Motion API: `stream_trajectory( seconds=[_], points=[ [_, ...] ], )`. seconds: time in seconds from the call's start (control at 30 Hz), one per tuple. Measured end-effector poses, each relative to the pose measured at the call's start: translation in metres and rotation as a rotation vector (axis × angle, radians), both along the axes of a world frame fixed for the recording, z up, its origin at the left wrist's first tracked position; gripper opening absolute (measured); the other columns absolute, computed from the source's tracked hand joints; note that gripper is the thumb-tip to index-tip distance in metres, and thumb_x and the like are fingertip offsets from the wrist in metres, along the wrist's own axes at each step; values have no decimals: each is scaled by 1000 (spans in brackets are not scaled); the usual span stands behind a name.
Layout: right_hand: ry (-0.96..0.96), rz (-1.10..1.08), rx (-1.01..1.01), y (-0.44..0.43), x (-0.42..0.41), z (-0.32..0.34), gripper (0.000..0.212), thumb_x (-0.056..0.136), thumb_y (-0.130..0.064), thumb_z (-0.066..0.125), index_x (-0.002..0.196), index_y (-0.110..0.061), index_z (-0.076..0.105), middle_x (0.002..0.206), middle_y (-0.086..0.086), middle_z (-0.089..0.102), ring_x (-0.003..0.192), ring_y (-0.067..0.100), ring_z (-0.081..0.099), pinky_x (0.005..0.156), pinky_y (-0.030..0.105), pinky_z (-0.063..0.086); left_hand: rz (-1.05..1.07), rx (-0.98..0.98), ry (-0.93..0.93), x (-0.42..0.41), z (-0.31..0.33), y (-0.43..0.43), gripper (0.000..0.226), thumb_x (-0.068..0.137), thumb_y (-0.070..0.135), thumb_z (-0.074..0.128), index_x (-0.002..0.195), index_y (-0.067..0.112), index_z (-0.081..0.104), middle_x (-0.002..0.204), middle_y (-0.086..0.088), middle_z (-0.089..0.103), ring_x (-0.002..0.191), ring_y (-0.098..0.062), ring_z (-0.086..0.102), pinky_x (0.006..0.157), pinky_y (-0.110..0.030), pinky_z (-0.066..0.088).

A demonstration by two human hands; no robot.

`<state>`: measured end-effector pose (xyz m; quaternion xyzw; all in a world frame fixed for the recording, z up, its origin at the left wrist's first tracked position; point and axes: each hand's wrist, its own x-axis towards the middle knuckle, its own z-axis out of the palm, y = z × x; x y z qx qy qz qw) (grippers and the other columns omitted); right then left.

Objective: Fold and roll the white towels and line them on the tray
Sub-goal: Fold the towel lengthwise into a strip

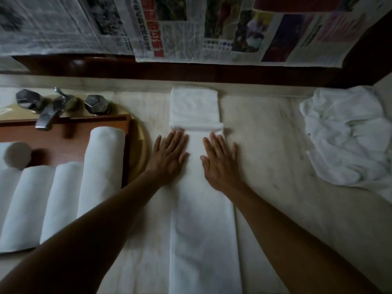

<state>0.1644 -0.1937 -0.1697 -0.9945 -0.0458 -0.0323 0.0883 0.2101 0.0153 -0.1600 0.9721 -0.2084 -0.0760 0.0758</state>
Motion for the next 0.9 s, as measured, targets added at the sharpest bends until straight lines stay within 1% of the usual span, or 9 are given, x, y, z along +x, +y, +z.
stream_trajectory(
  seconds=[0.1, 0.2, 0.3, 0.4, 0.5, 0.6, 0.67, 0.8, 0.9],
  points=[
    [2, -14, 11, -2, 29, -3, 60, 105, -48, 26, 160, -24, 30, 170, 0, 19, 157, 21, 13, 121, 63, 8, -5, -14, -2, 30, -4, -4, 66, 105, 52, 11, 164, 22, 15, 171, -3, 8, 158, -23, 8, 125, -51, 8],
    [16, -10, 18, -5, 52, -8, 60, 105, -49, 25, 160, -24, 30, 170, 0, 19, 157, 23, 14, 121, 64, 10, -15, -15, 21, 55, -5, -6, 63, 107, 50, 9, 164, 23, 4, 171, -1, -5, 158, -20, -5, 126, -48, 1],
    [11, -15, 32, -7, 65, -8, 57, 106, -48, 27, 156, -22, 38, 168, 5, 26, 156, 25, 19, 120, 65, 13, 55, 17, -18, 60, 3, -15, 60, 109, 40, 17, 164, 18, 4, 171, -5, -6, 158, -20, -7, 126, -47, -4],
    [-34, -47, 80, -6, 55, -2, 53, 108, -44, 32, 154, -20, 42, 166, 10, 27, 156, 27, 19, 121, 63, 14, 220, -89, -84, 27, 19, -31, 60, 108, 26, 36, 163, 17, 15, 171, -6, -1, 158, -20, -6, 128, -47, -3],
    [-81, -66, 165, -3, 3, 9, 52, 107, -35, 35, 157, -20, 37, 168, 9, 22, 157, 26, 15, 123, 60, 13, 284, -266, -104, -48, 27, -36, 56, 106, 19, 41, 160, 17, 29, 171, -6, 11, 158, -20, 1, 128, -51, 6],
    [-35, -80, 184, 4, -76, 15, 56, 104, -30, 37, 159, -21, 33, 170, 5, 17, 158, 23, 12, 123, 58, 13, 206, -363, -47, -140, 18, -32, 52, 107, 25, 31, 158, 12, 36, 168, -8, 21, 158, -23, 12, 125, -57, 15],
    [17, -24, 113, 10, -122, 10, 56, 104, -32, 37, 160, -23, 32, 170, 4, 16, 158, 24, 11, 122, 62, 14, 114, -323, 43, -179, 6, -25, 58, 109, 39, 18, 161, 14, 28, 170, -5, 15, 158, -21, 9, 123, -58, 15],
    [37, 58, 45, 0, -148, -3, 54, 107, -40, 33, 159, -26, 34, 169, 0, 20, 157, 23, 14, 120, 65, 16, 108, -202, 31, -175, -12, 1, 63, 107, 48, 22, 164, 21, 16, 172, 0, 5, 159, -20, 1, 124, -60, 13],
    [49, -49, 28, -6, -142, -2, 54, 107, -39, 34, 158, -23, 37, 168, 2, 24, 156, 26, 17, 119, 65, 17, 239, -252, 67, -156, -14, 21, 63, 108, 46, 21, 164, 17, 11, 172, -3, 1, 158, -21, -4, 124, -61, 15]
  ],
)
